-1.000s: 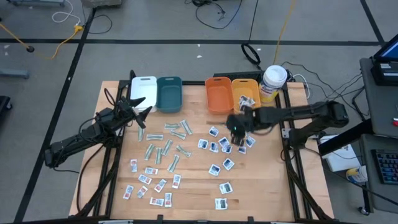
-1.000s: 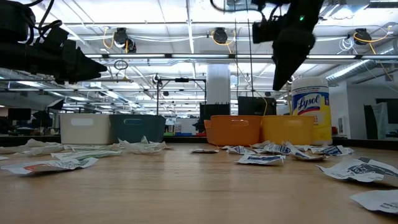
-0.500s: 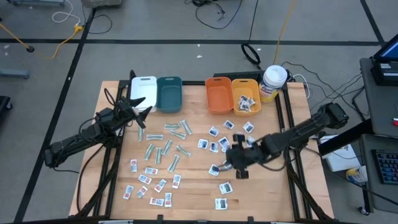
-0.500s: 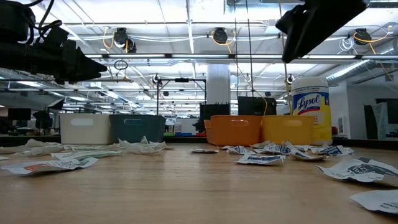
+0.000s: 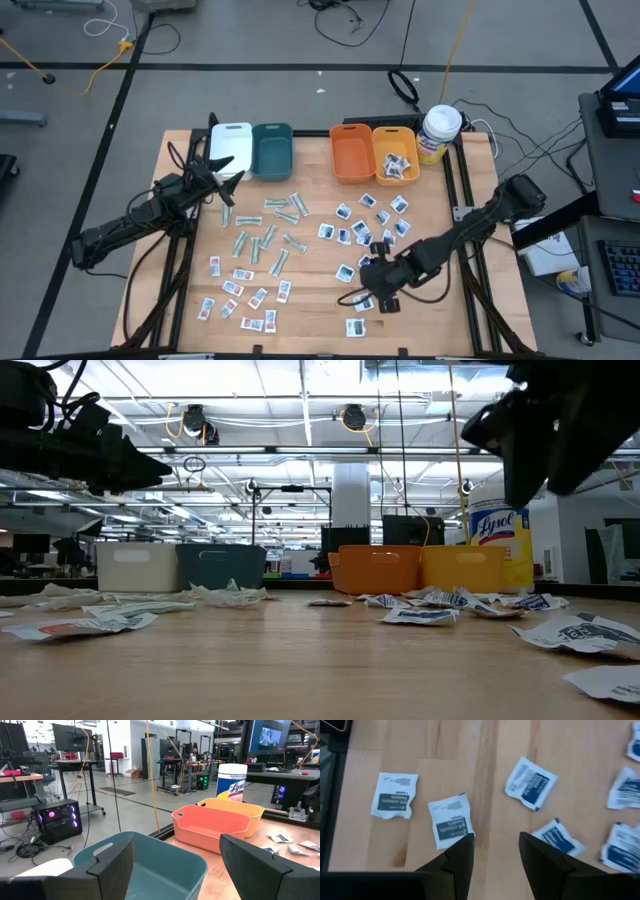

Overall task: Pick & Place First Aid Supplies
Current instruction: Put the towelette pack into the yellow bin

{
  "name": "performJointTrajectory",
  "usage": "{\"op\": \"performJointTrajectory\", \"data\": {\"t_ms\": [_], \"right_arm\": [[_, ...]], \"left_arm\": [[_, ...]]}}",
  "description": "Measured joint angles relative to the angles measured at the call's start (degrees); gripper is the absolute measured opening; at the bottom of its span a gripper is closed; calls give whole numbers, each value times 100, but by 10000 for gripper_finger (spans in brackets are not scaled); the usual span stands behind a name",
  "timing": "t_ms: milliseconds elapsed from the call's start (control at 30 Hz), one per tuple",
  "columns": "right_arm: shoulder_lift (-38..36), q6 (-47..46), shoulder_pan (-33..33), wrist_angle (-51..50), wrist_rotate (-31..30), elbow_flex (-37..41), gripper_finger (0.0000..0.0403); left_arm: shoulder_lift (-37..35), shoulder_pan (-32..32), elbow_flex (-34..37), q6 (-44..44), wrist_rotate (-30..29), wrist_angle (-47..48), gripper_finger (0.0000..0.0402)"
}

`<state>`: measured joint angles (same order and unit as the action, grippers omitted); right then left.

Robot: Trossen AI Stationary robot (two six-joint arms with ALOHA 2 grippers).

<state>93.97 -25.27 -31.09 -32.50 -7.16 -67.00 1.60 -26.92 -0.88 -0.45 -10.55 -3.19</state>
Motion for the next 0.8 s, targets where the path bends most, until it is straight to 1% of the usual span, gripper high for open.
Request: {"op": "performJointTrajectory", "data": {"t_ms": [100,300,433,700,800], "right_arm": [[298,-1,-62,235,43,0,153],[885,-122,-181,449,429,2,153],[1190,-115,-279,475,435,2,153],[1294,-105,-296,510,417,-7,151],[1296,-111,-296,513,402,-7,131]], "left_arm": [[1,0,-1,-2,2,1,296],[1,0,-1,-1,2,0,296],[1,2,-1,-2,2,-2,296],[0,2,1,-2,2,1,296],[0,2,-1,0,2,1,296]]}}
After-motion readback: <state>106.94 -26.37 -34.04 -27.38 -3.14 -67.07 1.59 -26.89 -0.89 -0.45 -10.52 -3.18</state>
